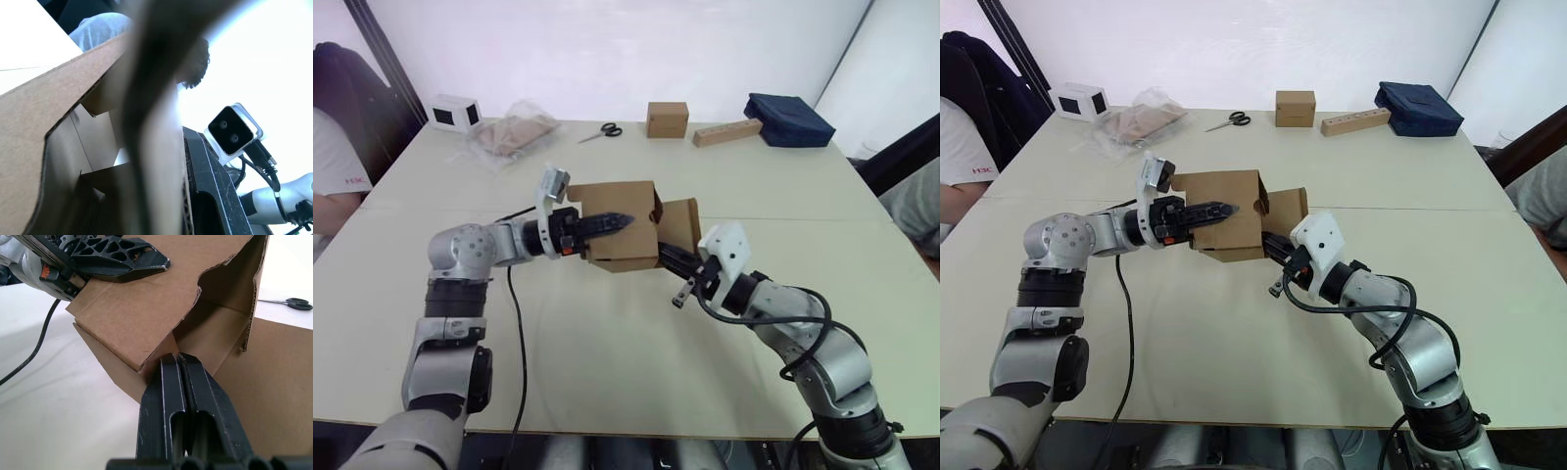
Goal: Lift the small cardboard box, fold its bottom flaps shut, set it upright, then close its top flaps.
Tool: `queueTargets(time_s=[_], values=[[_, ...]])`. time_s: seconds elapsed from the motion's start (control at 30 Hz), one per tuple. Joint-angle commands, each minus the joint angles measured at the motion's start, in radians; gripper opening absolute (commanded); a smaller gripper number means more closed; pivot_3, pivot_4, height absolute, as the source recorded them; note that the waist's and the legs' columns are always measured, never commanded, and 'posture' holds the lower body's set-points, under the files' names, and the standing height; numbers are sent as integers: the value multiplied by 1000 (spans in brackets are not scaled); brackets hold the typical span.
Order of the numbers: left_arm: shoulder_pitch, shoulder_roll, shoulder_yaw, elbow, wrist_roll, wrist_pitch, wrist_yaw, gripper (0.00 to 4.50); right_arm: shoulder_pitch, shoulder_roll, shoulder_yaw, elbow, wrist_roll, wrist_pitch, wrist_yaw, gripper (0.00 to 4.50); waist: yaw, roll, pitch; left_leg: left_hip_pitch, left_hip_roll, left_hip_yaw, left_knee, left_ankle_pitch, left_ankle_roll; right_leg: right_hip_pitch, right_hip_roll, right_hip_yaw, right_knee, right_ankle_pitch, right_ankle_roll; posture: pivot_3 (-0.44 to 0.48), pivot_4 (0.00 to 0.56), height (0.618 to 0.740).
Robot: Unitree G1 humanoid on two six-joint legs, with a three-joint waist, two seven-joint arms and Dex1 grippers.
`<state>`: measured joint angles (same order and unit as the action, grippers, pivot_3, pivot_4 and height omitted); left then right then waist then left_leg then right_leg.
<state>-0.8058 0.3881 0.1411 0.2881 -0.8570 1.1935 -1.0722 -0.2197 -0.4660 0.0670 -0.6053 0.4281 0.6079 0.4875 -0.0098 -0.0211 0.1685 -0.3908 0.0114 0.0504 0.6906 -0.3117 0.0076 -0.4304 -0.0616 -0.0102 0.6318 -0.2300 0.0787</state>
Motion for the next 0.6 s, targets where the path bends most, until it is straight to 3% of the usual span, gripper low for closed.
queueTargets(time_s=[0.03, 0.23, 0.33, 0.47, 0.6], values=[[-6, 6, 27, -45, -37, 2, 0, 14, 42, -23, -168, -102, 100, 33, -13, 0, 1, 0, 0, 0, 0, 0, 0, 0, 0, 0, 0, 0, 0, 0, 0, 0, 150, 740], [-4, 22, 19, -62, -58, 15, -15, 14, 125, 21, -395, -121, 378, 126, -91, 0, -3, 0, 0, 0, 0, 0, 0, 0, 0, 1, -1, 0, -1, 0, 0, 0, 150, 740], [-10, 23, 20, -71, -72, 28, -17, 0, 119, 38, -485, -52, 482, 145, -141, 693, -2, 0, 0, 1, 0, 0, 0, 0, 0, 1, 0, 0, 0, 0, 0, 0, 150, 740], [-18, 20, 18, -79, -85, 36, -17, 0, 93, 59, -506, 53, 524, 137, -179, 2355, -3, 0, 0, 1, 0, 0, 0, 0, 0, 1, 0, 0, -1, 0, 0, 0, 150, 740], [-24, 17, 18, -82, -94, 39, -12, 0, 71, 61, -464, 128, 499, 138, -187, 3662, -2, 0, 0, 1, 0, 0, -1, 0, 0, 1, 0, 1, -1, 0, 0, 0, 150, 740]])
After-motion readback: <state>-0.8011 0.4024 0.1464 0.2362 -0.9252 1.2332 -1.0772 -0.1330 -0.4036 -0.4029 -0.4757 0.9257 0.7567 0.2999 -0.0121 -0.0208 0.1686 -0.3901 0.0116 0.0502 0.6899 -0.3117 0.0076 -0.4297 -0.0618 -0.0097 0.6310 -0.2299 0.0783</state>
